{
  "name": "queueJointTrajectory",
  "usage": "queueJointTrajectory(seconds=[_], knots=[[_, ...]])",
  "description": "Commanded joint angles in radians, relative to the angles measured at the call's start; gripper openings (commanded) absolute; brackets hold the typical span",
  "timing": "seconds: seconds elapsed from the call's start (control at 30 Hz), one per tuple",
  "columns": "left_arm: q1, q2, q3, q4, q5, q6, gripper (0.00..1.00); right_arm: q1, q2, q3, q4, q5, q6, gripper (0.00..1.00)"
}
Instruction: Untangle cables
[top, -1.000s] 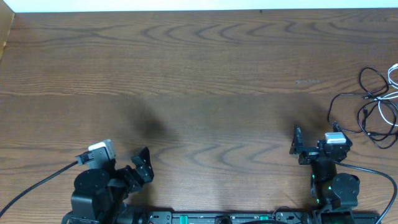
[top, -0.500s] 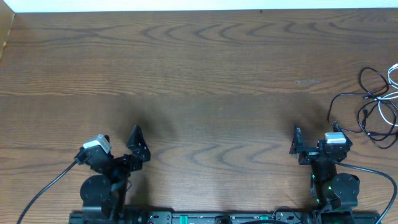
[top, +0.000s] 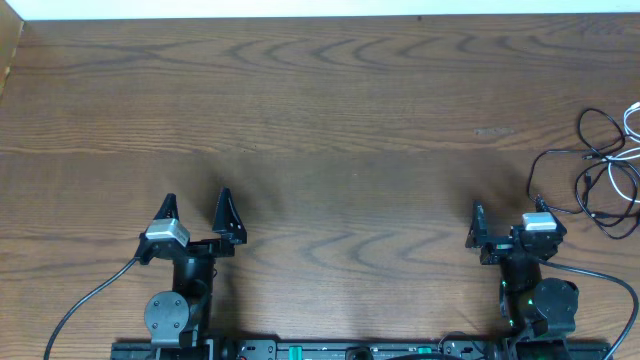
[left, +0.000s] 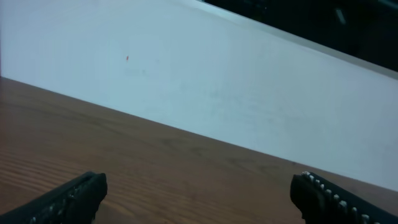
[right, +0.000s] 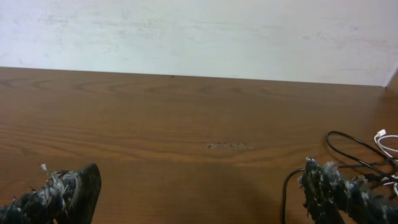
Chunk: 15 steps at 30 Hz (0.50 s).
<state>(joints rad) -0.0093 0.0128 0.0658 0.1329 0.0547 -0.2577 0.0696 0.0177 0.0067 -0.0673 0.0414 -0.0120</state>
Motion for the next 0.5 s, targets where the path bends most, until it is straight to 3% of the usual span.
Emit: queueJointTrajectory(seconds=[0.0,0.17,0.33,0.47], knots=[[0.005,-0.011,-0.009,0.006,0.013,0.047,0.99,-0.005,-0.002,-0.001,-0.004,0.005,-0.012,0.99],[0.005,-0.011,-0.057,0.003,0.013,0.047,0.99,-0.005,-0.002,-0.001,-0.004,0.005,-0.012,0.99],[0.005,-0.011,-0.062,-0.201,0.012,0.047,0.99,-0.005,-0.002,-0.001,-0.004,0.005,-0.012,0.99],[0.005,-0.012,-0.062,-0.199,0.005,0.047,0.99,-0.005,-0.002,-0.001,-0.004,0.005,-0.011,0.99]])
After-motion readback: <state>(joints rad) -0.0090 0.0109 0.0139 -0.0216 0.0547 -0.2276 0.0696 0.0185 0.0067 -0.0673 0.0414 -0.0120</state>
